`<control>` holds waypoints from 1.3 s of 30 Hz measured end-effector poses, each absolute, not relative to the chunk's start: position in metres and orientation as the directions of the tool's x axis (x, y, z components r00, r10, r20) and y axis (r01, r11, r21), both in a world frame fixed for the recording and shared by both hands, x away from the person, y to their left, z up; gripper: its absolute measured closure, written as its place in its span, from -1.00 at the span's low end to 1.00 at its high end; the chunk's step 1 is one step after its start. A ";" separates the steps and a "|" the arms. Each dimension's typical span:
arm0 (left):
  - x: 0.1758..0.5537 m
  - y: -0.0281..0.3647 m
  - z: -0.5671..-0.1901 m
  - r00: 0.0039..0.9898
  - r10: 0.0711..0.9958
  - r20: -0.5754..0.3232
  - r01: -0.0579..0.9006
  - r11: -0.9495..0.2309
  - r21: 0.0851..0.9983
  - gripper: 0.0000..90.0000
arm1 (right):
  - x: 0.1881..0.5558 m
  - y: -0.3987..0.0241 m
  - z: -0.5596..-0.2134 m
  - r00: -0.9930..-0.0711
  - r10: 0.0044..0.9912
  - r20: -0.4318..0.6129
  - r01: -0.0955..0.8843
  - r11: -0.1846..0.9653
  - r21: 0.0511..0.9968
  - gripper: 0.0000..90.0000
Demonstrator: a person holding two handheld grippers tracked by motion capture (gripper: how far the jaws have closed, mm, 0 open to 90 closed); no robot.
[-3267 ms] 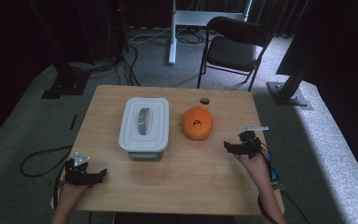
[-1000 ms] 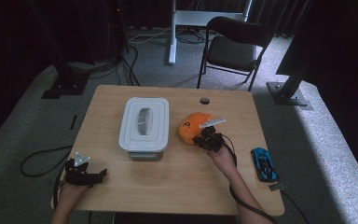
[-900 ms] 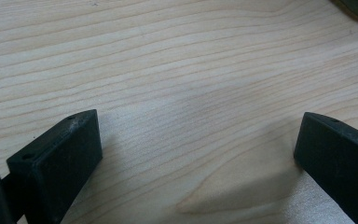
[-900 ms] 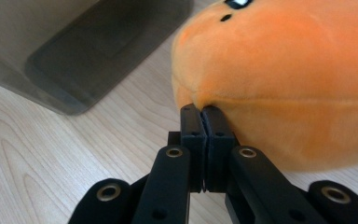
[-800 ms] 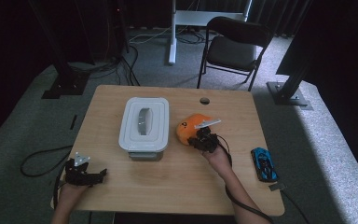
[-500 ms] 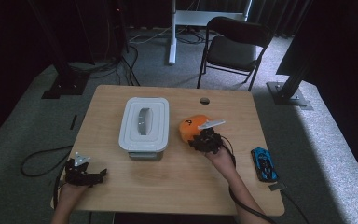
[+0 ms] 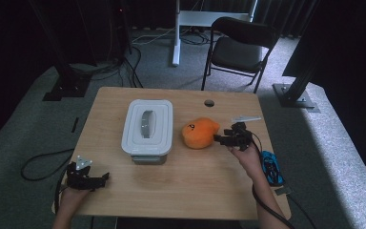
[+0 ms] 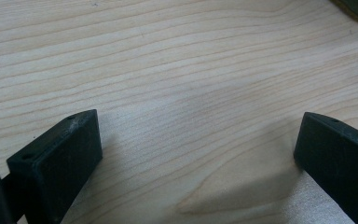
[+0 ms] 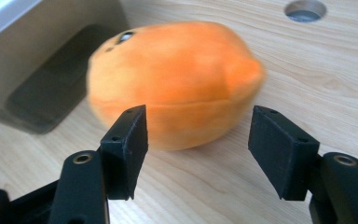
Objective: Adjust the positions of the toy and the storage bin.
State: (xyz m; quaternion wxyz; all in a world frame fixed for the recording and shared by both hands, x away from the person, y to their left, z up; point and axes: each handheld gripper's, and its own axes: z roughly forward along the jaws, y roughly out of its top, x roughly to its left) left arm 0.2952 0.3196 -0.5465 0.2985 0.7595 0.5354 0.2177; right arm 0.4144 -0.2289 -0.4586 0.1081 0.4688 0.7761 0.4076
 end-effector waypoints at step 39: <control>0.295 0.320 -0.546 0.332 0.943 0.011 0.683 -0.248 0.687 -0.97 | 0.441 -0.232 -0.475 -0.503 0.841 0.199 0.717 0.277 0.639 0.73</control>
